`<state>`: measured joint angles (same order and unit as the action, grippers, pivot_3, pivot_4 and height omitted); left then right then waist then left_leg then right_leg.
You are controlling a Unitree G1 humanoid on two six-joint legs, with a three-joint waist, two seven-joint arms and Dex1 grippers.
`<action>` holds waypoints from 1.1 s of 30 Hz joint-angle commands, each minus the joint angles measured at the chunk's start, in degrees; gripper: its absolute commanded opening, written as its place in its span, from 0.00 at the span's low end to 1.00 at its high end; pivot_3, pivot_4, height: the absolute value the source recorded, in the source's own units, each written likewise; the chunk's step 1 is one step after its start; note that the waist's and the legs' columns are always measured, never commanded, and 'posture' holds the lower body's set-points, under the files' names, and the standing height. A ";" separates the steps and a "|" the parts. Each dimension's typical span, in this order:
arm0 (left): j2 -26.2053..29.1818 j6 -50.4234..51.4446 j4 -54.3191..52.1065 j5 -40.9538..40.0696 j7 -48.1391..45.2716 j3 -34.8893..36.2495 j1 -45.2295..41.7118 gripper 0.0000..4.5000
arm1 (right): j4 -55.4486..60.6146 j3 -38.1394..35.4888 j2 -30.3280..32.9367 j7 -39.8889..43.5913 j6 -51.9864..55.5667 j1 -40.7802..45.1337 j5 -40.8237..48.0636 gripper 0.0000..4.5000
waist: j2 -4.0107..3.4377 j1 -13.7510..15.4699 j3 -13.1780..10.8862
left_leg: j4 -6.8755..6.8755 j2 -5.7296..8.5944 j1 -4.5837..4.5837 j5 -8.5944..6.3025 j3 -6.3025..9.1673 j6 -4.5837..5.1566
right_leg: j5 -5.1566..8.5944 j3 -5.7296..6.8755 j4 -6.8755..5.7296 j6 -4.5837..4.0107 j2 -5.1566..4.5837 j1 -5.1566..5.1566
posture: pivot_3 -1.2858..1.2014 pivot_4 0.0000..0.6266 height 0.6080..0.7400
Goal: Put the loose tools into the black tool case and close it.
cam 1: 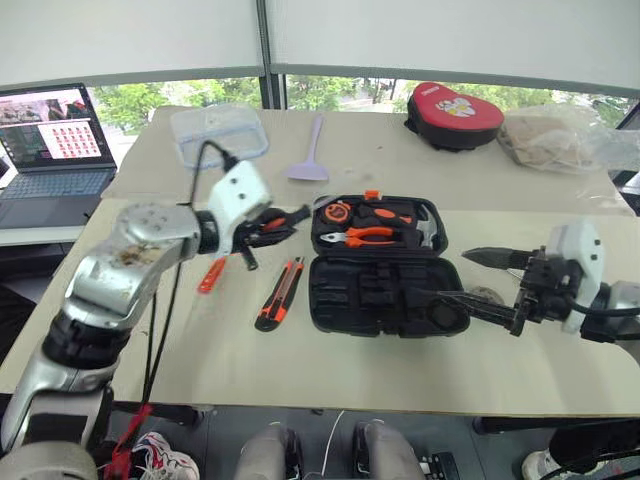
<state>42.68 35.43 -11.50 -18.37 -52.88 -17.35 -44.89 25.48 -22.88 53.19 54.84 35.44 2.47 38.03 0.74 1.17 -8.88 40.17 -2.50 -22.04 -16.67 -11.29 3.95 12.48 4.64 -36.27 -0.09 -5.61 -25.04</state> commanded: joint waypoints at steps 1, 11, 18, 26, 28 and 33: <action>-5.19 -8.60 10.51 8.10 -6.66 -9.69 -6.02 0.20 | 0.89 -2.86 -0.61 -1.06 -2.27 -1.35 -0.96 1.00 | 0.00 -0.04 0.00 | 0.01 0.00 0.01 0.00 0.00 0.01 | 0.00 -0.01 -0.01 0.00 0.02 0.00 | 0.52 0.24 0.93; -19.63 -22.39 39.34 20.64 -6.81 -15.08 -14.68 0.20 | 4.66 -6.00 -2.10 -3.71 -1.86 -5.26 -0.53 1.00 | 0.08 -0.49 -0.05 | 0.23 -0.14 -0.23 0.00 0.11 0.06 | 0.00 -0.04 -0.02 0.00 0.18 -0.15 | 0.52 0.24 0.93; -21.03 -26.86 40.83 22.32 -10.43 -13.66 -14.45 0.20 | 4.66 -6.82 -2.12 -4.24 -1.88 -5.80 -0.44 1.00 | 0.08 -0.44 -0.05 | 0.56 -0.17 -0.36 -0.14 0.22 0.30 | -0.01 0.00 -0.07 0.03 0.09 -0.11 | 0.52 0.24 0.93; -21.62 -26.30 41.32 24.45 -10.39 -12.53 -14.49 0.20 | 4.13 -5.59 -2.07 -4.68 -2.05 -4.82 -0.54 1.00 | 0.08 -0.45 -0.05 | 0.67 -0.16 -0.46 -0.19 0.26 0.38 | -0.04 0.01 -0.06 0.10 0.06 -0.14 | 0.52 0.24 0.93; -22.38 -26.59 42.99 25.22 -9.54 -12.35 -14.94 0.20 | 4.13 -5.18 -2.03 -4.81 -1.92 -4.30 -0.48 1.00 | 0.08 -0.43 -0.05 | 0.68 -0.15 -0.46 -0.19 0.26 0.38 | -0.05 0.01 -0.06 0.10 0.06 -0.14 | 0.52 0.24 0.93; -23.71 -26.62 43.61 25.77 -10.17 -11.74 -15.10 0.20 | 4.27 -4.59 -2.04 -5.06 -1.78 -3.73 -0.44 1.00 | 0.08 -0.37 -0.05 | 0.72 -0.15 -0.48 -0.20 0.28 0.41 | -0.06 0.02 -0.06 0.12 0.05 -0.13 | 0.52 0.24 0.93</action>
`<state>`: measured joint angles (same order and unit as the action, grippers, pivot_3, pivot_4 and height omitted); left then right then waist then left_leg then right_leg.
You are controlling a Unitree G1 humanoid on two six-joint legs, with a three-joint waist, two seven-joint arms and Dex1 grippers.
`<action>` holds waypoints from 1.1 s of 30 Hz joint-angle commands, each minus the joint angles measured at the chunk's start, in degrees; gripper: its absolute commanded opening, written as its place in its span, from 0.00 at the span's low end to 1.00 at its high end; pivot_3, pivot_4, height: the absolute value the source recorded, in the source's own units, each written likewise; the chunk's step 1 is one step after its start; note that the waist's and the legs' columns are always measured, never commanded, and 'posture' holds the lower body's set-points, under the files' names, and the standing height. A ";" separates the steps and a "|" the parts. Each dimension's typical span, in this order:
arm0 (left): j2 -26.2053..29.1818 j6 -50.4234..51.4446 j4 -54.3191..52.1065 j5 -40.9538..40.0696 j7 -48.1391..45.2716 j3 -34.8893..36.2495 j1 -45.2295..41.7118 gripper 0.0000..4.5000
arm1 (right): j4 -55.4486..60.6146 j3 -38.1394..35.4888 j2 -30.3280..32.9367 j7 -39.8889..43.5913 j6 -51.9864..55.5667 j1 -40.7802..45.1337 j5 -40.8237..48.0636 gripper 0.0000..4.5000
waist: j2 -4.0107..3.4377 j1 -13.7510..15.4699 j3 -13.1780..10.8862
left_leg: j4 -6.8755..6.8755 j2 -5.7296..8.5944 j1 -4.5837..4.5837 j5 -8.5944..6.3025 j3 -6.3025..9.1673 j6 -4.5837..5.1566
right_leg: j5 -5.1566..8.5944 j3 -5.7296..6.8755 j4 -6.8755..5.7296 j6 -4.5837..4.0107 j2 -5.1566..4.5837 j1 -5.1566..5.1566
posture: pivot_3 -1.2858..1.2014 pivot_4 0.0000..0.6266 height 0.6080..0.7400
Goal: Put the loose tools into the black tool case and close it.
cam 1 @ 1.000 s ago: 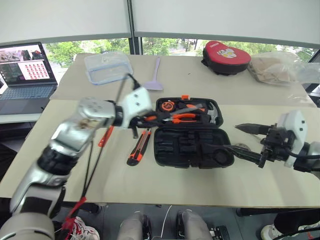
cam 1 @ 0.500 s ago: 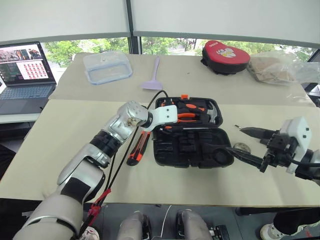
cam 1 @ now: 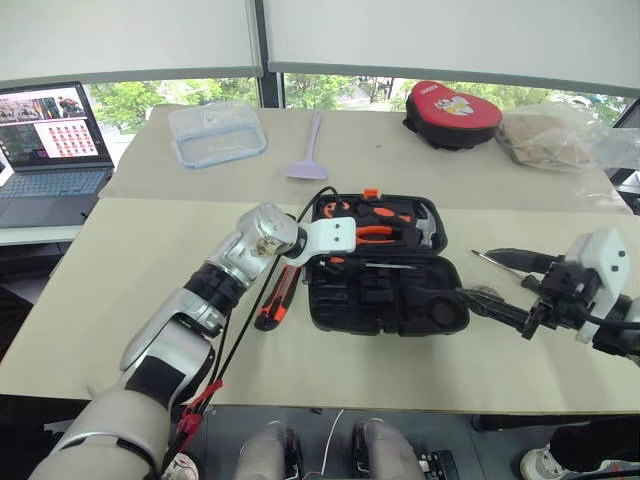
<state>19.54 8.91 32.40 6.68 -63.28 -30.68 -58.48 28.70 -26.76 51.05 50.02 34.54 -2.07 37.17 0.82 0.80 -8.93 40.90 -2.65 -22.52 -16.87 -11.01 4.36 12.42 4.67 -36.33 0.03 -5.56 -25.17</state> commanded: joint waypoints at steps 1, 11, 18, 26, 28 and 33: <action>-0.68 -0.05 -0.48 0.72 0.02 1.71 -1.45 0.20 | 1.18 -0.70 0.11 -0.27 -0.84 0.79 0.51 1.00 | 0.00 0.01 0.00 | 0.01 0.00 0.00 0.00 0.00 0.00 | 0.00 0.00 0.00 0.00 0.00 0.00 | 0.52 0.24 0.93; -1.28 4.39 -5.37 -1.20 -0.97 5.33 -2.42 0.98 | 2.02 -1.38 0.01 -0.25 -0.36 -0.23 1.38 1.00 | 0.00 -0.07 0.00 | 0.06 -0.01 -0.02 0.00 0.01 0.01 | -0.01 -0.01 -0.04 0.02 -0.01 0.00 | 0.52 0.24 0.93; -2.28 3.35 -6.24 -0.78 -3.38 4.88 -0.87 0.65 | 1.75 -1.24 -0.16 -0.43 -0.64 -0.52 1.09 1.00 | 0.00 -0.03 0.00 | 0.06 0.01 -0.02 0.00 0.01 0.01 | -0.01 0.00 -0.03 0.02 -0.01 0.01 | 0.52 0.24 0.93; -5.35 -0.73 3.59 1.81 0.04 4.77 -1.78 0.01 | 1.79 -1.90 -0.56 -0.54 -0.64 -1.91 1.03 1.00 | 0.00 -0.02 0.00 | 0.07 0.00 -0.02 0.00 0.02 0.01 | -0.02 0.00 -0.02 0.03 0.00 0.01 | 0.52 0.24 0.93; -5.50 -1.39 4.51 2.95 0.06 3.89 -1.80 0.01 | 1.94 -2.12 -0.65 -0.54 -0.60 -2.33 1.15 1.00 | 0.00 0.07 0.00 | 0.06 0.01 -0.02 -0.01 0.02 0.01 | -0.02 0.00 -0.02 0.03 -0.01 0.02 | 0.52 0.24 0.93; -5.90 -4.27 7.22 6.71 1.61 1.74 -1.69 0.01 | 1.98 -2.26 -0.91 -0.83 -0.58 -2.61 1.29 1.00 | 0.00 0.09 0.01 | 0.10 0.02 -0.01 -0.02 0.03 0.04 | -0.02 0.01 -0.03 0.04 -0.04 0.05 | 0.52 0.24 0.93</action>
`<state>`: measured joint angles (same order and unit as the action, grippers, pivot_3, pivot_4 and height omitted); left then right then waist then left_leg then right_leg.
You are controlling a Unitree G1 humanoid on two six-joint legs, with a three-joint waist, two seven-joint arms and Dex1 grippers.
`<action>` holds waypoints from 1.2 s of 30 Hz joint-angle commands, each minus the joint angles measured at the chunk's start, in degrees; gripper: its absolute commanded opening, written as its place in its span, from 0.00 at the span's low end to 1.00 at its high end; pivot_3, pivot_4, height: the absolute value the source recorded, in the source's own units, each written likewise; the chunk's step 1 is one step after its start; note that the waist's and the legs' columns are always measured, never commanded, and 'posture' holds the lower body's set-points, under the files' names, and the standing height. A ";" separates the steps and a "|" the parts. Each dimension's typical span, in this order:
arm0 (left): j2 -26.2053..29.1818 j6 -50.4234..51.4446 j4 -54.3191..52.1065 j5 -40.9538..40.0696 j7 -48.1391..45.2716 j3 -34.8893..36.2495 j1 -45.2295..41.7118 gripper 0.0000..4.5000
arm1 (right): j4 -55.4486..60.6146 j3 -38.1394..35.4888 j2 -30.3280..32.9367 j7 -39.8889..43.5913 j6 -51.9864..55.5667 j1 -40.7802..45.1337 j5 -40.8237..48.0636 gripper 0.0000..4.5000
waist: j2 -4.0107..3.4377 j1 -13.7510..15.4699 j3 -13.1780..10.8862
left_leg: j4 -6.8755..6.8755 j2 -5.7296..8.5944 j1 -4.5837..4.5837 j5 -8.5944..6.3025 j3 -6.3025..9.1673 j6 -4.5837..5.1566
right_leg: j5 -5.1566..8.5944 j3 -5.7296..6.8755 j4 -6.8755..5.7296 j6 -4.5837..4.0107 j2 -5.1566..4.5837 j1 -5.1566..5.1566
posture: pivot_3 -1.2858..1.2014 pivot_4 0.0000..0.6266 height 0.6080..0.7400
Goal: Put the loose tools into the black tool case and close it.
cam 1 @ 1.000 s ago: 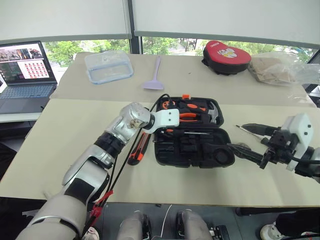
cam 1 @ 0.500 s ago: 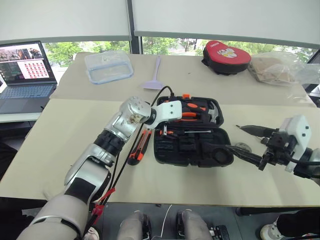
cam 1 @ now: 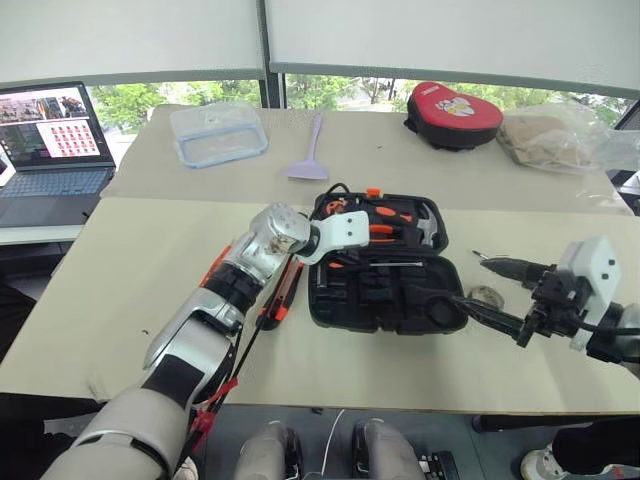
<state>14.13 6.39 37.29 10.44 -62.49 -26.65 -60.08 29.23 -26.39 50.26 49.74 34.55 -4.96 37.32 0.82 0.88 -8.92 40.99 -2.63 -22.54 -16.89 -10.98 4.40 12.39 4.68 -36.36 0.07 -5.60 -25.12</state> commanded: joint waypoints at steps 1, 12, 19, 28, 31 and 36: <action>-0.52 -2.16 2.56 3.31 0.63 -2.55 0.09 0.01 | 1.43 -2.61 -0.16 -0.55 -0.62 0.28 1.13 1.00 | 0.00 0.00 0.01 | 0.00 0.00 0.02 0.00 0.00 0.00 | 0.00 0.00 0.00 0.00 0.00 0.02 | 0.52 0.24 0.93; 2.30 2.78 -4.03 -7.08 -3.04 8.69 0.88 0.16 | -7.68 -5.23 0.68 -0.68 -5.36 -4.43 -7.28 1.00 | 0.02 -0.32 0.04 | 0.01 0.00 0.00 -0.03 0.02 0.06 | 0.00 -0.01 -0.03 0.00 -0.04 -0.01 | 0.52 0.24 0.93; 19.43 27.11 -36.03 -32.05 -20.95 21.51 12.96 0.72 | -29.98 -2.08 7.90 5.50 -13.28 1.03 -14.83 1.00 | -0.01 -1.80 0.03 | 0.03 -0.03 0.08 -0.01 -0.07 0.01 | 0.14 -0.12 -0.41 0.11 -0.06 -0.15 | 0.52 0.24 0.93; 31.85 40.51 -57.81 -45.99 -19.29 26.90 24.23 0.99 | -68.82 15.66 10.77 8.52 -30.44 27.12 -30.23 1.00 | -0.12 -1.36 -0.02 | 0.00 0.06 0.59 0.01 -0.19 -0.06 | 0.46 -0.40 -0.56 0.54 -0.12 0.19 | 0.52 0.24 0.93; 32.71 41.81 -60.44 -47.70 -16.76 27.75 25.49 0.99 | -76.98 19.56 9.38 9.80 -32.92 33.13 -33.03 1.00 | -0.13 -1.41 -0.01 | -0.01 0.08 0.58 0.02 -0.19 -0.07 | 0.31 -0.44 -0.58 0.26 -0.10 0.19 | 0.52 0.24 0.93; 34.64 42.06 -63.23 -49.45 -14.39 28.48 27.33 0.99 | -87.12 23.60 7.14 9.46 -34.45 39.38 -37.06 1.00 | -0.14 -1.99 -0.01 | -0.05 0.04 0.62 0.05 -0.23 -0.13 | 0.27 -0.52 -0.62 0.14 -0.03 0.18 | 0.52 0.24 0.93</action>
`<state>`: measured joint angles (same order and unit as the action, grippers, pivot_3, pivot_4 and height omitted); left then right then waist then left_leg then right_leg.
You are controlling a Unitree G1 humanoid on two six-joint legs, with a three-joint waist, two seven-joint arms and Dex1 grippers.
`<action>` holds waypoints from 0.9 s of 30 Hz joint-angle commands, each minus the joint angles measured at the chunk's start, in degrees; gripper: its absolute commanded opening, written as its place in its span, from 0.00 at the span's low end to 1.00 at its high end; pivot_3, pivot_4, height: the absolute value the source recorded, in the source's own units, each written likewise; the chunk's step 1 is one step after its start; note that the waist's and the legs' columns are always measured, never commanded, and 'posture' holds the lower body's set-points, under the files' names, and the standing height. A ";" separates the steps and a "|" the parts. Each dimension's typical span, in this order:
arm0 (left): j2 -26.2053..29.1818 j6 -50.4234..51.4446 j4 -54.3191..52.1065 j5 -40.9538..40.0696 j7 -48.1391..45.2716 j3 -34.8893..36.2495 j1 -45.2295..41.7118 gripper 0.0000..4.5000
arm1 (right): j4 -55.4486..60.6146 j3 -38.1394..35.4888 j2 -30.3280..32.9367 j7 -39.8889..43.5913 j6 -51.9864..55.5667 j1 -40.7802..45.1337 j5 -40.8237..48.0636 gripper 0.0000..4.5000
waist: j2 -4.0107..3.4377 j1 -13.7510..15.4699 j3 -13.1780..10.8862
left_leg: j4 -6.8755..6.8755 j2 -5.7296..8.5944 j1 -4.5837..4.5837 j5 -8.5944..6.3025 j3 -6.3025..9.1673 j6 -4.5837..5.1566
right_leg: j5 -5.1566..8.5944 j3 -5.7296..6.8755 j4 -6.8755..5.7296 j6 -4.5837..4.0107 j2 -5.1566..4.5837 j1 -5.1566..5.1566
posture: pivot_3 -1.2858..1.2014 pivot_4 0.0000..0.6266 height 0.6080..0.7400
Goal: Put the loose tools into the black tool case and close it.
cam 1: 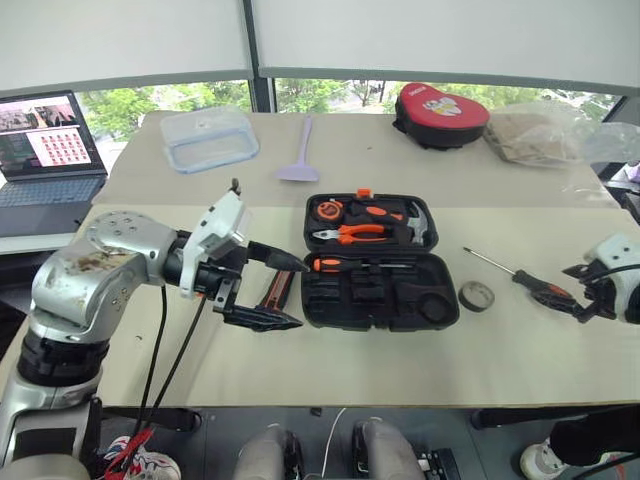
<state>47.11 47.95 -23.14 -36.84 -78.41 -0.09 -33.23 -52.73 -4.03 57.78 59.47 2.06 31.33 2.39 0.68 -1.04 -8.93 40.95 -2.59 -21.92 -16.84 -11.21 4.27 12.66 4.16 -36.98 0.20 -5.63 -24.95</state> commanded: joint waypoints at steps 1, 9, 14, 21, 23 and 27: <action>2.00 0.66 -3.16 -2.72 1.84 2.04 0.66 0.99 | -6.49 1.47 -0.65 0.06 -2.65 3.73 -2.32 1.00 | 0.00 -0.14 0.00 | 0.00 -0.01 0.05 0.00 -0.01 -0.01 | 0.00 -0.01 -0.01 -0.01 0.01 0.02 | 0.52 0.24 0.93; 3.57 -1.02 -3.35 -2.94 3.25 0.52 1.06 1.00 | -8.70 0.83 -1.45 4.65 -4.19 4.00 -1.15 0.63 | 0.01 -0.22 0.00 | -0.03 -0.02 0.43 -0.02 -0.03 -0.04 | 0.00 -0.03 0.06 -0.03 0.02 0.40 | 0.52 0.24 0.93; 4.40 -2.27 -1.49 -2.28 2.47 -0.92 0.08 1.00 | -5.06 -1.39 0.10 8.60 -3.55 1.32 1.65 0.26 | 0.01 -0.03 0.00 | -0.12 -0.02 0.65 -0.04 -0.02 -0.07 | 0.02 -0.02 0.12 -0.07 -0.01 0.62 | 0.52 0.24 0.93; 7.46 -6.23 2.39 0.51 -1.62 -3.31 -0.36 1.00 | 22.49 -5.61 2.32 19.82 4.74 -5.60 12.91 0.23 | -0.20 -0.10 -0.02 | -0.17 -0.02 0.63 -0.04 -0.03 -0.08 | 0.06 -0.05 0.08 -0.09 -0.02 0.54 | 0.52 0.24 0.93; 7.65 -8.36 3.56 2.41 -2.20 -4.82 -0.50 1.00 | 35.88 -3.24 2.07 22.93 7.17 -6.41 15.43 0.23 | -0.33 -0.66 -0.02 | -0.17 -0.06 0.63 -0.06 -0.04 -0.12 | 0.07 -0.15 0.00 -0.11 0.00 0.46 | 0.52 0.24 0.93; 6.66 -11.01 4.95 4.14 -3.05 -6.77 -0.98 1.00 | 44.45 2.72 -1.36 22.95 9.48 -1.06 14.37 0.23 | -0.32 -0.91 -0.04 | -0.17 -0.21 0.66 -0.13 -0.03 -0.30 | 0.14 -0.11 -0.06 -0.23 0.17 0.43 | 0.52 0.24 0.93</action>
<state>53.78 38.71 -18.56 -33.37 -80.83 -7.13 -33.26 -11.21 -2.83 57.09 81.70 10.83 29.04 16.55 0.36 -1.95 -8.97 40.79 -2.79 -21.26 -16.99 -11.24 3.95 12.82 4.07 -37.03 -0.06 -5.46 -24.52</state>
